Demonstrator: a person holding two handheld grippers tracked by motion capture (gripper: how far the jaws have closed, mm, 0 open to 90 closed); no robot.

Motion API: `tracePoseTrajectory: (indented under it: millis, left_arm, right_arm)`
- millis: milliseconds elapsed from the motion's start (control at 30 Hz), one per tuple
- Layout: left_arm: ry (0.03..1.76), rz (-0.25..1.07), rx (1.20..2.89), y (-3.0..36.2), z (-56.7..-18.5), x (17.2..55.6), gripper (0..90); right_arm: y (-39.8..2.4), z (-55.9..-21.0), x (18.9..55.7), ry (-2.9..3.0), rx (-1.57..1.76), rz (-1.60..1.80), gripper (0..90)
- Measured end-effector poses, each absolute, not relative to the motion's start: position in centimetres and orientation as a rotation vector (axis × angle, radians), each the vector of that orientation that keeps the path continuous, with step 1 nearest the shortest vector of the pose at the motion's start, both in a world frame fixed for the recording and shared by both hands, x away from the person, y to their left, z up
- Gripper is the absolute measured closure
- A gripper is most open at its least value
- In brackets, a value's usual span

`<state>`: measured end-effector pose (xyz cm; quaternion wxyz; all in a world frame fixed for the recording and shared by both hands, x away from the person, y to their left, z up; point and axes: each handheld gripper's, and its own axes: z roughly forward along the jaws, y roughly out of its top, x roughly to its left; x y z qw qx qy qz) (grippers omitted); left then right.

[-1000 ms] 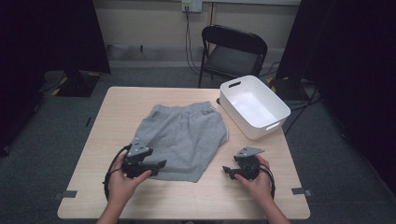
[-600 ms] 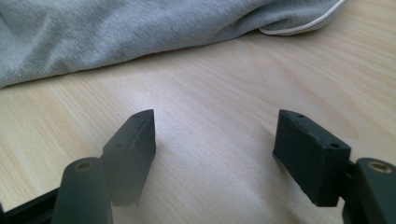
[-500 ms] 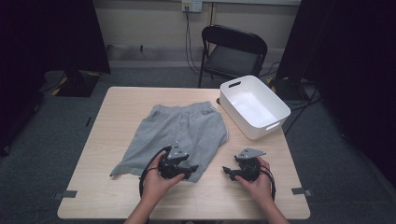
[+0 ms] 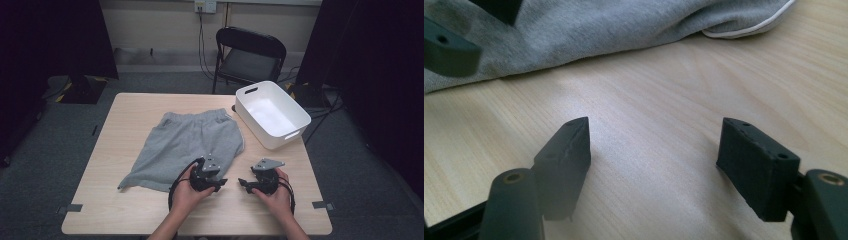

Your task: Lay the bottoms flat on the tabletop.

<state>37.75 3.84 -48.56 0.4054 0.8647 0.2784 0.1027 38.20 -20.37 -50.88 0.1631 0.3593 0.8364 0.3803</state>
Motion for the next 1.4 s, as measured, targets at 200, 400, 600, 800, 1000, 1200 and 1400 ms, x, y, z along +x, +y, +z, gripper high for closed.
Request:
tracePoseTrajectory:
  millis: [200,400,600,800,1000,1200,1400]
  left_arm:
    - [0.726,0.296,2.212,3.3,-49.8,38.1,52.4]
    - [0.693,0.339,2.241,3.0,-50.0,38.0,57.1]
    - [0.718,0.349,2.259,3.1,-49.8,38.3,76.9]
    - [0.815,0.21,2.242,3.7,-48.2,39.1,88.6]
    - [0.847,0.175,2.126,5.7,-45.4,40.2,88.8]
    - [0.913,0.201,2.027,8.7,-43.2,41.9,88.8]
    - [0.99,0.24,1.988,11.6,-43.1,43.3,88.7]
  right_arm:
    - [-20.4,-50.9,38.2,2.388,1.024,1.086,29.2]
    - [-20.4,-50.9,38.2,2.388,1.023,1.086,29.2]
    - [-20.4,-50.9,38.2,2.388,1.024,1.086,29.2]
    - [-20.4,-50.9,38.2,2.388,1.024,1.086,29.2]
    - [-20.4,-50.9,38.3,2.388,1.024,1.087,29.2]
    - [-20.4,-50.9,38.3,2.388,1.025,1.088,29.2]
    - [-20.4,-50.9,38.3,2.388,1.025,1.088,29.2]
